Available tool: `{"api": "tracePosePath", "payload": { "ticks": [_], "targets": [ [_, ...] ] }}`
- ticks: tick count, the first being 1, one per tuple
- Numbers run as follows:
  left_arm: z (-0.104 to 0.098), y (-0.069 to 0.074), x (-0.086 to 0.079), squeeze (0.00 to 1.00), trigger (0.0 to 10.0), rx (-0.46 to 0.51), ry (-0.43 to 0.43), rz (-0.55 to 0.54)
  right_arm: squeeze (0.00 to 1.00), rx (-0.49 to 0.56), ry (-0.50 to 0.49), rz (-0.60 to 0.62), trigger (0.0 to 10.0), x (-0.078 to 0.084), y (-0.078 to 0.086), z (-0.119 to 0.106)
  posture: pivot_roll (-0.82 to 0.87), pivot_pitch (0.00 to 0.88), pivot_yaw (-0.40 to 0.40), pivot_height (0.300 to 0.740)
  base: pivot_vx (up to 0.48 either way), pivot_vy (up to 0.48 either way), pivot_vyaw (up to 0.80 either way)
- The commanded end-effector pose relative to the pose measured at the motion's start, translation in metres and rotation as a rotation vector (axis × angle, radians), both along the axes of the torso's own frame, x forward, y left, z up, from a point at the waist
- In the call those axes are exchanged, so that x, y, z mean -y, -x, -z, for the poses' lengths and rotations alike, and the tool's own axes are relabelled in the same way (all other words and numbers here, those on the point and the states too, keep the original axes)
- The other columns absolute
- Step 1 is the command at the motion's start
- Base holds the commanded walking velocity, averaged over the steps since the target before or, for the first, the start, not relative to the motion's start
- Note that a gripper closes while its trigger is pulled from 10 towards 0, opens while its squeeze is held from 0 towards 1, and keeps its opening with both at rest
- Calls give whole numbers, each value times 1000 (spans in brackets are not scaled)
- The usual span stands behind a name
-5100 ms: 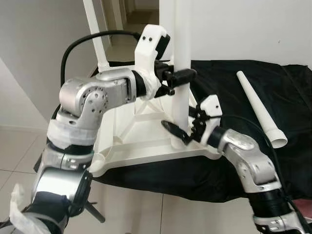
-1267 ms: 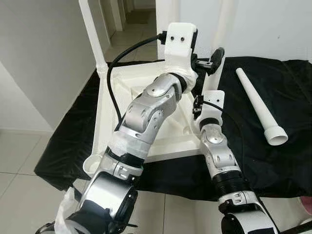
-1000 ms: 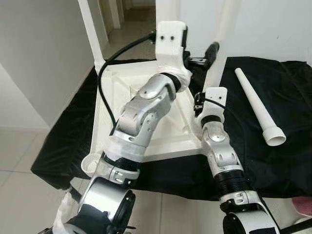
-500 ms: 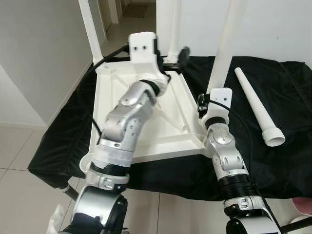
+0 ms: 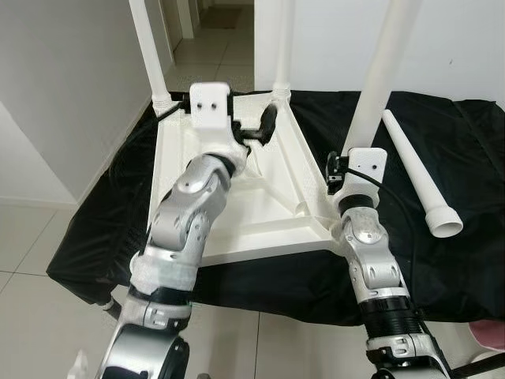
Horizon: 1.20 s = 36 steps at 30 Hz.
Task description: Building children table
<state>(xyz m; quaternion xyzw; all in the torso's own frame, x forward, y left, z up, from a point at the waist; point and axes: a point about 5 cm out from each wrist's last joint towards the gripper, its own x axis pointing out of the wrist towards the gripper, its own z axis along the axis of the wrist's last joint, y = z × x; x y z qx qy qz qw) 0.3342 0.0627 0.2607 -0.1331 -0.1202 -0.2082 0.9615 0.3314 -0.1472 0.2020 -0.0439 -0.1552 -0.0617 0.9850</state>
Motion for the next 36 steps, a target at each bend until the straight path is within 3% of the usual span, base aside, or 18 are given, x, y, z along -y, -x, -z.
{"api": "tracePosePath", "payload": {
  "ticks": [1,8,10,13,20,32,36],
  "targets": [
    [9,3,-13,0,10000,19,-9,-68,0,23,-27,-36,10000,-6,6,-1,-40,54,23,740,0,0,0],
    [23,9,-23,0,10000,29,-35,-101,0,26,-31,-63,10000,-13,12,1,-42,59,21,740,0,0,0],
    [29,16,-25,0,10000,66,-87,-80,0,30,-31,-76,10000,-13,16,3,-44,57,23,740,0,0,0],
    [34,20,-24,0,10000,93,-150,-60,0,27,-28,-79,10000,-13,16,4,-46,52,26,740,0,0,0],
    [56,28,-23,0,10000,87,-201,-50,0,31,-13,-95,10000,-7,20,9,-40,36,40,740,0,0,0],
    [68,38,-20,0,10000,105,-280,-13,0,10,8,-91,10000,-1,24,17,-50,35,48,740,0,0,0],
    [74,41,-14,0,10000,122,-297,64,0,15,19,-90,10000,2,28,20,-54,8,65,740,0,0,0]
  ]
}}
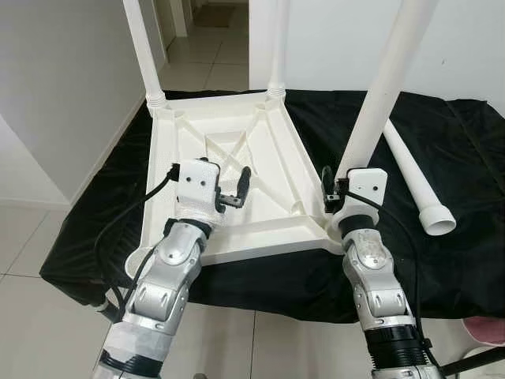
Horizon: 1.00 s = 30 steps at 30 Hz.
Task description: Building children table
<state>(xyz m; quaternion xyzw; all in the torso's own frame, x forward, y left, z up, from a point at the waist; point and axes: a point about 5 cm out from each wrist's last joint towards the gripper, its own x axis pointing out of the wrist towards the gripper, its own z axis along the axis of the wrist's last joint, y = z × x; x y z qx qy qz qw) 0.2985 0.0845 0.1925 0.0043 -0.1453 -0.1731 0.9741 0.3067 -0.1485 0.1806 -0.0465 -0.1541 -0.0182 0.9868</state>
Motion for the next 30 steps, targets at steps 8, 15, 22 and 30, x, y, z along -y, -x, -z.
{"api": "tracePosePath", "payload": {
  "ticks": [8,15,22,30],
  "targets": [
    [17,18,16,0,10000,10,-138,324,0,17,-3,-19,10000,-1,4,1,-52,1,71,740,0,0,0],
    [27,33,14,0,10000,-20,-211,491,0,23,-3,-40,10000,-10,-7,-2,-37,10,80,740,0,0,0],
    [41,31,7,0,10000,-99,-295,456,0,38,16,-58,10000,-14,-11,-7,-31,38,70,740,0,0,0],
    [41,26,2,0,10000,-144,-312,436,0,9,58,-92,10000,-6,-5,7,-29,33,83,740,0,0,0]
  ]
}}
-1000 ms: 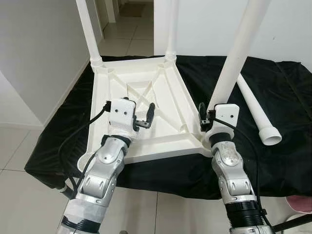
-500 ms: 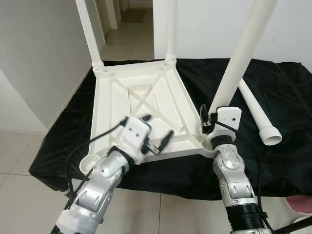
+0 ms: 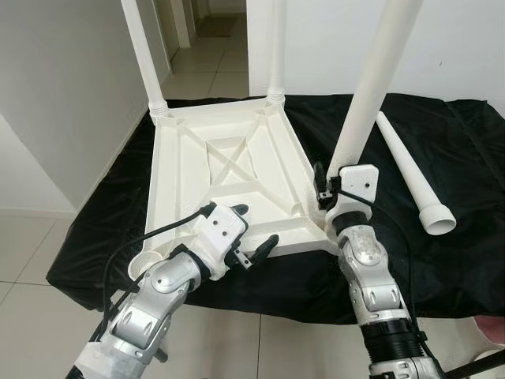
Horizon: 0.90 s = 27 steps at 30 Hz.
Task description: Building children table
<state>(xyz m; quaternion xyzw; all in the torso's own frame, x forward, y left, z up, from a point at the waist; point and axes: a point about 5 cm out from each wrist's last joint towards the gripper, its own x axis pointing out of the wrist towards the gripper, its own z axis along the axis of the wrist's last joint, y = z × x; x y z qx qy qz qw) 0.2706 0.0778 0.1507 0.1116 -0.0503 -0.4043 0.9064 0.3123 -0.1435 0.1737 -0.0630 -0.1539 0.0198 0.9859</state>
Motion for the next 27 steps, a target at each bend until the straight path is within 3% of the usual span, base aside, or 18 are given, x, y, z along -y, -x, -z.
{"api": "tracePosePath", "payload": {
  "ticks": [1,27],
  "targets": [
    [-3,-2,-4,0,10000,-9,7,-7,0,10,20,-26,10000,-1,1,1,-29,34,79,740,0,0,0],
    [-17,4,6,0,10000,-8,66,72,0,-58,115,-60,10000,11,18,21,-39,42,64,740,0,0,0]
  ]
}}
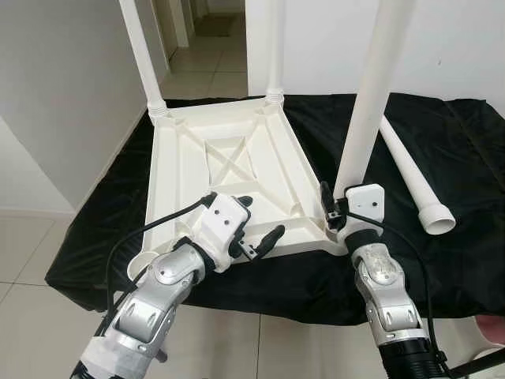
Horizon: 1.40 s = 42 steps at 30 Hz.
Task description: Building children table
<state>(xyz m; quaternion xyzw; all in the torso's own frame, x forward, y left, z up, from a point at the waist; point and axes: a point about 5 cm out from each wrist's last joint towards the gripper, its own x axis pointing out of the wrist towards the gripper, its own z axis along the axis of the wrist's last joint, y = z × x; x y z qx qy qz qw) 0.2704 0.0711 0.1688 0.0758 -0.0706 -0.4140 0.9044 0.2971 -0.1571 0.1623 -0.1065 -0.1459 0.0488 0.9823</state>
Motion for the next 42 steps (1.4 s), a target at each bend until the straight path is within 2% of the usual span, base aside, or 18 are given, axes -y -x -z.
{"api": "tracePosePath", "payload": {
  "ticks": [1,24,35,42],
  "targets": [
    [1,4,-1,0,10000,-12,-17,46,0,-47,21,-17,10000,-2,5,12,-42,44,66,740,0,0,0],
    [1,7,4,0,10000,-25,-23,61,0,-94,71,-84,10000,-2,16,23,-45,32,53,740,0,0,0],
    [1,6,4,0,10000,-26,-26,64,0,-99,61,-155,10000,-12,16,25,-41,25,53,740,0,0,0],
    [-1,6,3,0,10000,-20,-29,64,0,-97,23,-215,10000,-19,20,27,-40,22,55,740,0,0,0]
  ]
}}
